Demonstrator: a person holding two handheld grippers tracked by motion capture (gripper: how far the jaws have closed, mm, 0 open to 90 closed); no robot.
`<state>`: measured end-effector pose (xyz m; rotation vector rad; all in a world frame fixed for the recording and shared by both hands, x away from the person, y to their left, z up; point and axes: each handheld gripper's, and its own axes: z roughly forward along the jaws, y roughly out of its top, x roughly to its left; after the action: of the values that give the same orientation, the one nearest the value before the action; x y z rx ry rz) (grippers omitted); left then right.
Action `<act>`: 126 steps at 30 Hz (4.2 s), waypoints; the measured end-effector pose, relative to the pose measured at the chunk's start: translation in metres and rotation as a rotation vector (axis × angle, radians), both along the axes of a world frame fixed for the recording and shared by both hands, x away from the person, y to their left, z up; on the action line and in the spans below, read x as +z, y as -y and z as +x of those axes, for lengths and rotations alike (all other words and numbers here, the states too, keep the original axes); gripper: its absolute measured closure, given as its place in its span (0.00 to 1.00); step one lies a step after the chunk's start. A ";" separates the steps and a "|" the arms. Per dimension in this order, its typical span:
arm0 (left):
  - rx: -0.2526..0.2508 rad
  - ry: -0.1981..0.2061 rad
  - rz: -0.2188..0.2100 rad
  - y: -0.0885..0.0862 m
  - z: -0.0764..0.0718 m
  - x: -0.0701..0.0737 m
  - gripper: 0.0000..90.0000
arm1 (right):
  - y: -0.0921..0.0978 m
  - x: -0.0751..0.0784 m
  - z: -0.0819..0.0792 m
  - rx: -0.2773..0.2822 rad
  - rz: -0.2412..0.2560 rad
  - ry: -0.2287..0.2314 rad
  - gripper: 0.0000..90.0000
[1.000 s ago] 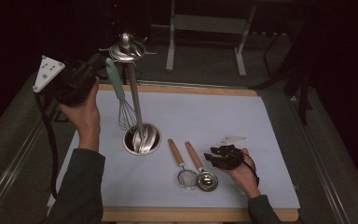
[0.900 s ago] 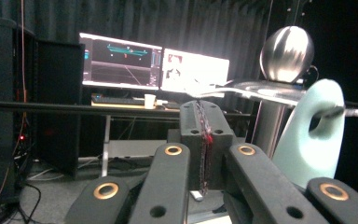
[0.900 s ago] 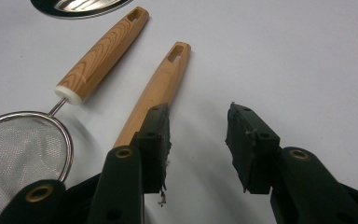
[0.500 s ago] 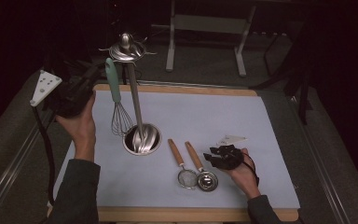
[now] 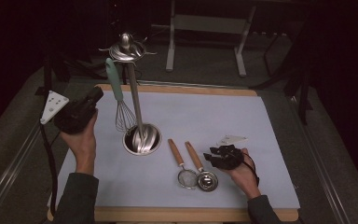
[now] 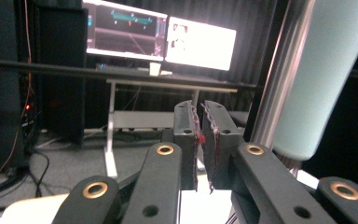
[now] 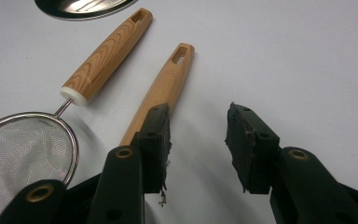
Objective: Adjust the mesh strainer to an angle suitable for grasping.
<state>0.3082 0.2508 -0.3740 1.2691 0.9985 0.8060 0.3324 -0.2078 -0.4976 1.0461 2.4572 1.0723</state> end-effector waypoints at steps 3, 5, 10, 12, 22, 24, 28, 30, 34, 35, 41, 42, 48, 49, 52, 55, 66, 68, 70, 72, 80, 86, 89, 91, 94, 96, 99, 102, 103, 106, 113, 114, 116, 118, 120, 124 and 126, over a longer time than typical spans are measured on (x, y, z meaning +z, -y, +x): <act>0.001 -0.019 0.007 -0.002 -0.002 -0.012 0.93 | -0.001 0.000 0.000 0.001 0.002 0.001 0.65; -0.001 -0.034 0.005 -0.002 -0.005 -0.022 0.93 | -0.001 0.000 0.000 0.002 0.003 0.001 0.65; 0.000 -0.094 0.022 -0.002 -0.010 -0.052 0.91 | -0.002 0.000 0.000 0.008 0.005 -0.003 0.66; 0.000 -0.115 0.044 -0.001 -0.013 -0.061 0.90 | -0.004 0.000 -0.001 0.009 0.012 -0.008 0.66; 0.015 -0.223 0.105 0.004 -0.024 -0.097 0.82 | -0.013 0.004 -0.004 0.027 0.033 -0.021 0.67; 0.007 -0.254 0.134 0.009 -0.028 -0.109 0.81 | -0.021 0.003 -0.005 0.047 0.021 -0.016 0.67; 0.000 -0.304 0.189 0.014 -0.032 -0.124 0.77 | -0.030 0.003 -0.007 0.071 0.010 -0.019 0.67; 0.003 -0.326 0.202 0.015 -0.034 -0.132 0.76 | -0.033 0.004 -0.007 0.083 0.018 -0.027 0.66; 0.012 -0.372 0.203 0.011 -0.038 -0.150 0.76 | -0.038 0.005 -0.007 0.096 0.034 -0.050 0.67; 0.012 -0.383 0.201 0.010 -0.038 -0.153 0.76 | -0.040 0.004 -0.007 0.097 0.035 -0.053 0.67; 0.052 -0.429 0.180 0.006 -0.036 -0.164 0.76 | -0.054 0.002 -0.008 0.129 0.018 -0.069 0.66; 0.054 -0.426 0.187 0.007 -0.036 -0.164 0.76 | -0.057 0.002 -0.008 0.134 0.015 -0.072 0.66; 0.053 -0.433 0.203 0.009 -0.036 -0.165 0.75 | -0.070 0.000 -0.005 0.154 0.003 -0.096 0.69; 0.053 -0.434 0.202 0.009 -0.036 -0.165 0.75 | -0.072 -0.001 -0.003 0.155 0.004 -0.105 0.71; 0.055 -0.435 0.211 0.010 -0.036 -0.165 0.74 | -0.076 -0.003 0.001 0.153 0.006 -0.134 0.77; 0.057 -0.433 0.218 0.010 -0.036 -0.165 0.73 | -0.078 -0.003 0.004 0.143 0.020 -0.166 0.81; 0.060 -0.430 0.225 0.011 -0.036 -0.165 0.73 | -0.091 -0.005 0.007 0.160 0.023 -0.238 0.74; 0.060 -0.428 0.226 0.011 -0.036 -0.165 0.73 | -0.093 -0.006 0.008 0.156 0.020 -0.255 0.72; 0.060 -0.427 0.228 0.011 -0.036 -0.165 0.73 | -0.096 -0.006 0.010 0.145 0.020 -0.275 0.71; 0.061 -0.427 0.228 0.011 -0.036 -0.165 0.73 | -0.097 -0.006 0.012 0.139 0.016 -0.282 0.70; 0.062 -0.426 0.235 0.011 -0.037 -0.165 0.73 | -0.105 -0.005 0.019 0.110 -0.020 -0.364 0.67; 0.063 -0.425 0.232 0.012 -0.037 -0.165 0.73 | -0.111 -0.009 0.022 0.094 -0.039 -0.424 0.66; 0.063 -0.425 0.231 0.012 -0.037 -0.165 0.73 | -0.115 -0.011 0.024 0.099 -0.044 -0.438 0.67; 0.064 -0.424 0.232 0.012 -0.037 -0.165 0.73 | -0.119 -0.011 0.025 0.096 -0.049 -0.444 0.69; 0.065 -0.423 0.232 0.012 -0.037 -0.165 0.73 | -0.125 -0.011 0.028 0.106 -0.063 -0.465 0.69; 0.066 -0.422 0.230 0.012 -0.037 -0.165 0.73 | -0.129 -0.010 0.030 0.103 -0.073 -0.476 0.69; 0.065 -0.423 0.229 0.012 -0.037 -0.165 0.73 | -0.131 -0.009 0.032 0.098 -0.075 -0.470 0.74; 0.064 -0.424 0.228 0.012 -0.037 -0.165 0.73 | -0.130 -0.006 0.033 0.100 -0.050 -0.460 0.77; 0.063 -0.425 0.230 0.012 -0.037 -0.165 0.73 | -0.131 -0.005 0.033 0.096 -0.055 -0.455 0.78; 0.063 -0.425 0.233 0.011 -0.037 -0.165 0.73 | -0.132 -0.003 0.033 0.100 -0.056 -0.442 0.79; 0.064 -0.425 0.233 0.012 -0.037 -0.165 0.73 | -0.126 0.007 0.032 0.117 -0.023 -0.407 0.80; 0.064 -0.425 0.233 0.012 -0.037 -0.165 0.73 | -0.126 0.008 0.032 0.119 -0.019 -0.407 0.80; 0.065 -0.424 0.233 0.012 -0.037 -0.165 0.73 | -0.123 0.011 0.032 0.129 -0.004 -0.400 0.80; 0.065 -0.423 0.234 0.012 -0.037 -0.165 0.73 | -0.122 0.015 0.032 0.131 0.004 -0.390 0.80; 0.066 -0.423 0.234 0.012 -0.037 -0.165 0.73 | -0.121 0.018 0.032 0.135 0.013 -0.377 0.80; 0.066 -0.422 0.234 0.012 -0.037 -0.165 0.73 | -0.119 0.025 0.032 0.147 0.028 -0.369 0.80; 0.066 -0.422 0.234 0.012 -0.037 -0.165 0.73 | -0.119 0.026 0.032 0.149 0.031 -0.368 0.80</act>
<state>0.2714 0.2386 -0.5389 1.6583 1.3156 0.7351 0.3641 -0.0890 -0.4714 1.1752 2.8553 1.0411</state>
